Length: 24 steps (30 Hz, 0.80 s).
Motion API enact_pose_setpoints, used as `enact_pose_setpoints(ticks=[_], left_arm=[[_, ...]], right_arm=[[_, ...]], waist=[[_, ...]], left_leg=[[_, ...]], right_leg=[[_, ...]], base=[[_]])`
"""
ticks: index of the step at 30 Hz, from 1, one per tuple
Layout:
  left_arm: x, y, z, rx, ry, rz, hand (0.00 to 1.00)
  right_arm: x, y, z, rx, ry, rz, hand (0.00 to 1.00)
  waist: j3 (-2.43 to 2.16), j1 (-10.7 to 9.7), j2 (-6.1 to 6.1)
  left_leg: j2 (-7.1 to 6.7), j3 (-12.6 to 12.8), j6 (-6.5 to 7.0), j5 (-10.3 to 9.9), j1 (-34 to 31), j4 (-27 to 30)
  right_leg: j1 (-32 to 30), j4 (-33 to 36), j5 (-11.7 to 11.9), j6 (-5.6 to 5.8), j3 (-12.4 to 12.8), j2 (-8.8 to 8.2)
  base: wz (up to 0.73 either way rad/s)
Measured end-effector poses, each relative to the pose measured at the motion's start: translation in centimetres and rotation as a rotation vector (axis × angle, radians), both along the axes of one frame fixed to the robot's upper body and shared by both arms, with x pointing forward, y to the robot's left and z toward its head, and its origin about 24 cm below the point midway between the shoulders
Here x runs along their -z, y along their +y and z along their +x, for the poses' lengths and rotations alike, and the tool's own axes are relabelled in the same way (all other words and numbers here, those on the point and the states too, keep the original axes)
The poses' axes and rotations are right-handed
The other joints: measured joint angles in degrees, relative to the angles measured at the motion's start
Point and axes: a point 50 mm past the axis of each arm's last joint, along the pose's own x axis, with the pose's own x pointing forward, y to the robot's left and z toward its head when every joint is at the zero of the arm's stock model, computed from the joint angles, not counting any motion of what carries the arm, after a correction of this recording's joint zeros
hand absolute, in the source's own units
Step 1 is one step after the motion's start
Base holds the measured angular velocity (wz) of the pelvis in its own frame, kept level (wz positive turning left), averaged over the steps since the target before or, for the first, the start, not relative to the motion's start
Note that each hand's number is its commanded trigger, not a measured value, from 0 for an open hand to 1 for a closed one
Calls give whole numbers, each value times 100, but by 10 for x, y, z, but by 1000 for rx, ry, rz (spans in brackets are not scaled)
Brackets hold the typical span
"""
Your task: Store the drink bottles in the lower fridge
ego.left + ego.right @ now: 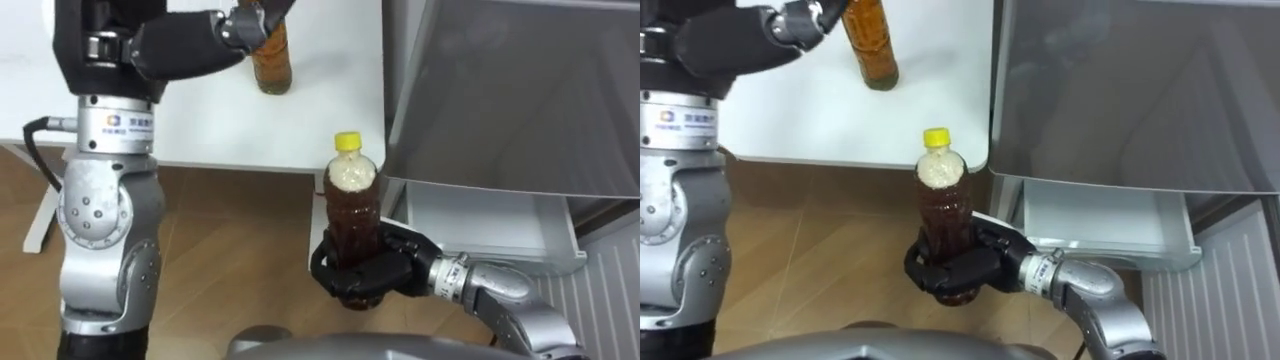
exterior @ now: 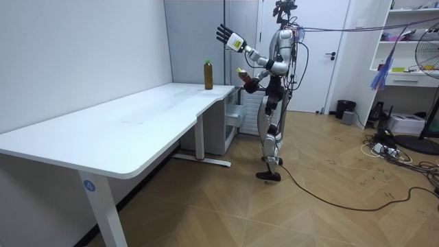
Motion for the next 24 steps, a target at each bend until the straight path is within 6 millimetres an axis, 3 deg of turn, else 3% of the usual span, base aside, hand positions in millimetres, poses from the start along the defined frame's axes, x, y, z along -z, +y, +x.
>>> enact_pose_setpoints(ticks=[6,14,24], left_arm=[[-11,21,-9,-188,-76,27,0],[-11,38,-15,-313,-83,-7,0],[10,67,-14,-498,11,-59,0]], right_arm=[[5,-10,-13,10,32,-28,100],[7,-15,-15,17,34,-62,100],[7,-23,-12,78,26,-103,100]], waist=[[-3,144,60],[12,211,86],[-12,375,87]], left_leg=[[-15,-36,-1,2,57,-75],[-44,-87,-2,3,233,-114],[-49,-170,-2,1,236,-130]], right_leg=[[61,-74,0,0,-47,-3],[244,-178,0,0,-59,-14],[302,-172,-1,1,-135,-9]], base=[[1],[1],[2]])
